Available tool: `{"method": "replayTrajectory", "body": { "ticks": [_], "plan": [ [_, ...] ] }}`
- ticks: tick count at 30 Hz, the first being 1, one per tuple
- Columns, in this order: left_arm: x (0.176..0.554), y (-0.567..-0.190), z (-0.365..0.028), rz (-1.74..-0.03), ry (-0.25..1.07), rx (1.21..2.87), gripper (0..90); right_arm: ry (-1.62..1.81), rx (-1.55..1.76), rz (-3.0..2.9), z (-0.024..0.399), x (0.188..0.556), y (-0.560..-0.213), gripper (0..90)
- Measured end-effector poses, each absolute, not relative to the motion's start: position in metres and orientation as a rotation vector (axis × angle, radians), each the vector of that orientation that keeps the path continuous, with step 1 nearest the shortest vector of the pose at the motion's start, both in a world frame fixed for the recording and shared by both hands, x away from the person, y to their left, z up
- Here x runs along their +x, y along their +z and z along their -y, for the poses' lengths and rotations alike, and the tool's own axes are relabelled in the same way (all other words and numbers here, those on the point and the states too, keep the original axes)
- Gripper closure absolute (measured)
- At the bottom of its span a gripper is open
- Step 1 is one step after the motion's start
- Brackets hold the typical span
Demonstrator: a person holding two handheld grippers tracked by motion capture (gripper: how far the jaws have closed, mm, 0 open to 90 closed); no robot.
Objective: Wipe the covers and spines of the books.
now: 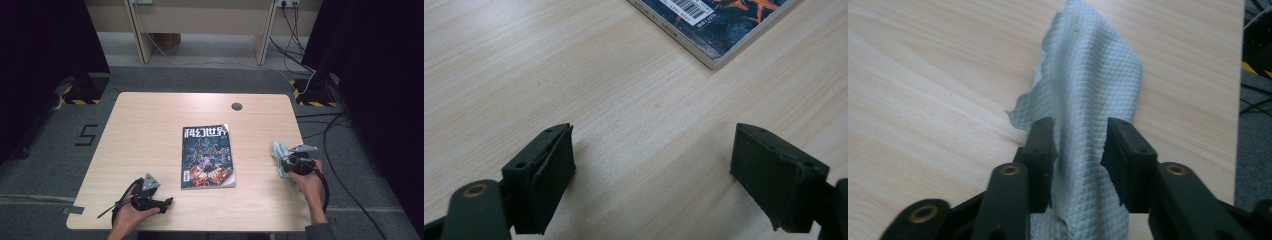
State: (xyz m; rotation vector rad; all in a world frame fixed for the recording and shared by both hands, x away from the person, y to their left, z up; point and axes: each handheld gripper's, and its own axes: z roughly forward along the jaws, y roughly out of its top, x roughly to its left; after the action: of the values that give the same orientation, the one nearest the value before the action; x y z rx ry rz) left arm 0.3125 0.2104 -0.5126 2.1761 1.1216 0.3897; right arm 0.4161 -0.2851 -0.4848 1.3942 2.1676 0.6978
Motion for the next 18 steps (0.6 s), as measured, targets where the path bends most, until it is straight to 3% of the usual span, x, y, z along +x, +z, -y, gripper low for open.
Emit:
{"method": "replayTrajectory", "body": {
  "ticks": [6, 18],
  "plan": [
    [0.312, -0.515, -0.211, -1.121, 0.405, 2.157, 14.0, 0.65, 1.36, -2.194, 0.281, 0.422, -0.49, 80.0],
    [0.311, -0.516, -0.21, -1.125, 0.411, 2.151, 13.1, 0.672, 1.269, -2.246, 0.238, 0.45, -0.491, 81.2]
  ]
}}
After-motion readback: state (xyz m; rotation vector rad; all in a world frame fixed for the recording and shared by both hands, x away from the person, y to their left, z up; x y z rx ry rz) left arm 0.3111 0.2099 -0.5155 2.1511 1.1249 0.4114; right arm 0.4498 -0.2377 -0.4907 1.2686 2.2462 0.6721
